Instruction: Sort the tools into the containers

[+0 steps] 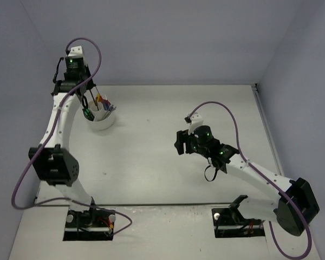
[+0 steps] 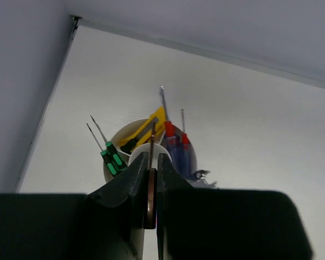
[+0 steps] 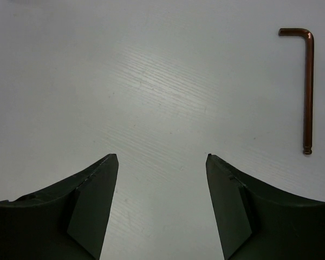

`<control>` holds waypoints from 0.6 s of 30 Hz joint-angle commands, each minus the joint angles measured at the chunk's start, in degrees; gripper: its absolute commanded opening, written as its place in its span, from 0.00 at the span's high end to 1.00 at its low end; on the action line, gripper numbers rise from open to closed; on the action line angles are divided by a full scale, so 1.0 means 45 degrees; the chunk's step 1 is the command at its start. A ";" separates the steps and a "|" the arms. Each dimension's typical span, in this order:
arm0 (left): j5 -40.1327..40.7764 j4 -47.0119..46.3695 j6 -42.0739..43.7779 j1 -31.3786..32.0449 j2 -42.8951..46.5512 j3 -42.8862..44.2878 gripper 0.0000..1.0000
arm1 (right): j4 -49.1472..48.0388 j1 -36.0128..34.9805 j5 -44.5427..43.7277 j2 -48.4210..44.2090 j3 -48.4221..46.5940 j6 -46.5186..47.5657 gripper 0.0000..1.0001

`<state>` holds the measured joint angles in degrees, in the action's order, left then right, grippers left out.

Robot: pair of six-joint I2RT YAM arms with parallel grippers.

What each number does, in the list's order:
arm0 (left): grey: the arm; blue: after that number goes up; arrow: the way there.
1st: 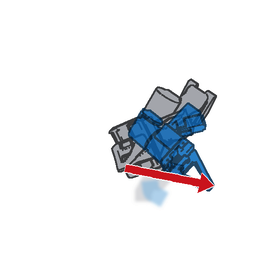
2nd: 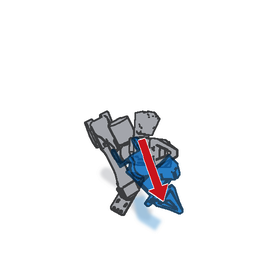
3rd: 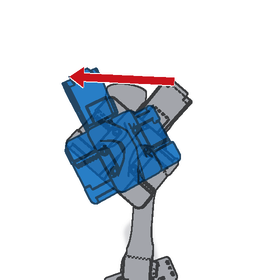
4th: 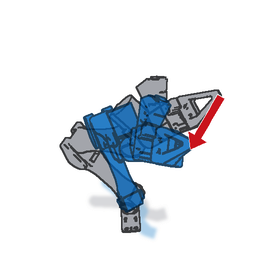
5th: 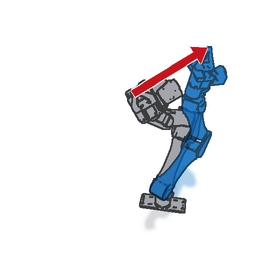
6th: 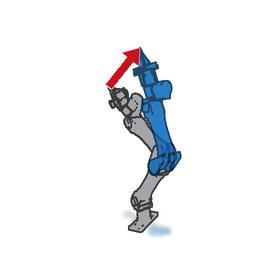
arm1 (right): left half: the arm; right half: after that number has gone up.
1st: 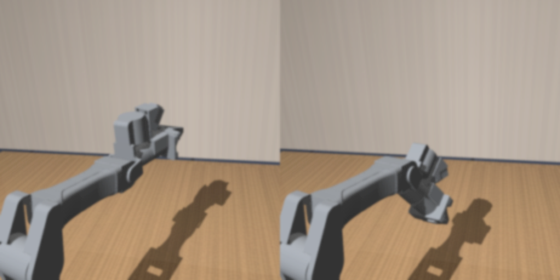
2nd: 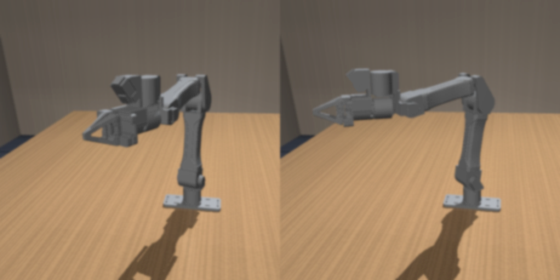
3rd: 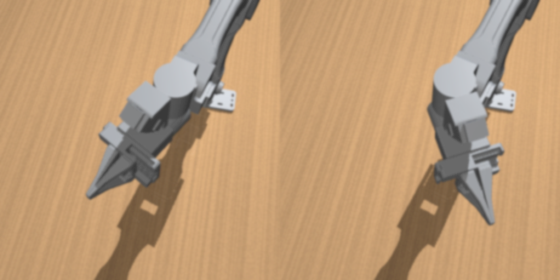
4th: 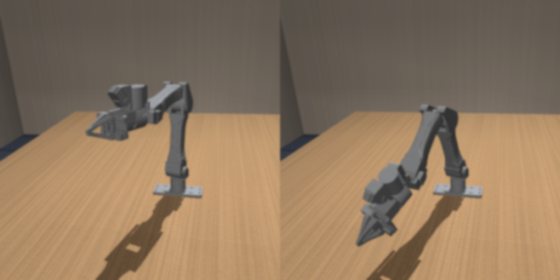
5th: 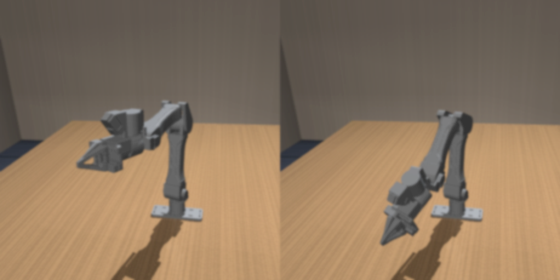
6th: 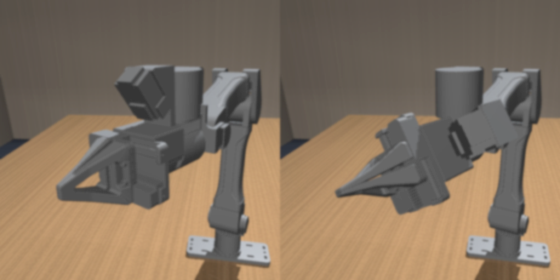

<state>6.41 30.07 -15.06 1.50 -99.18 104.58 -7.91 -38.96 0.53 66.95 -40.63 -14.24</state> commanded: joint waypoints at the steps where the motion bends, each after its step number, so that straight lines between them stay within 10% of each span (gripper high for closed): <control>1: 0.0549 -0.0723 0.0617 -0.0275 -0.1071 0.1282 1.00 | -0.0294 0.0188 -0.0222 -0.0274 -0.0021 0.0156 0.37; 12: -0.0104 -0.1836 0.0491 -0.0666 -0.2640 0.0983 0.99 | -0.0103 0.0420 -0.0691 0.0214 -0.0264 0.0024 0.37; 18: -0.0115 -0.1838 0.0366 -0.0666 -0.2477 0.0531 0.73 | 0.0252 0.0684 -0.2148 0.0821 -0.0576 -0.0371 0.37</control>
<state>6.12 26.05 -13.67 -1.13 -113.74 107.02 -6.22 -36.94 -2.95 68.64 -40.34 -14.44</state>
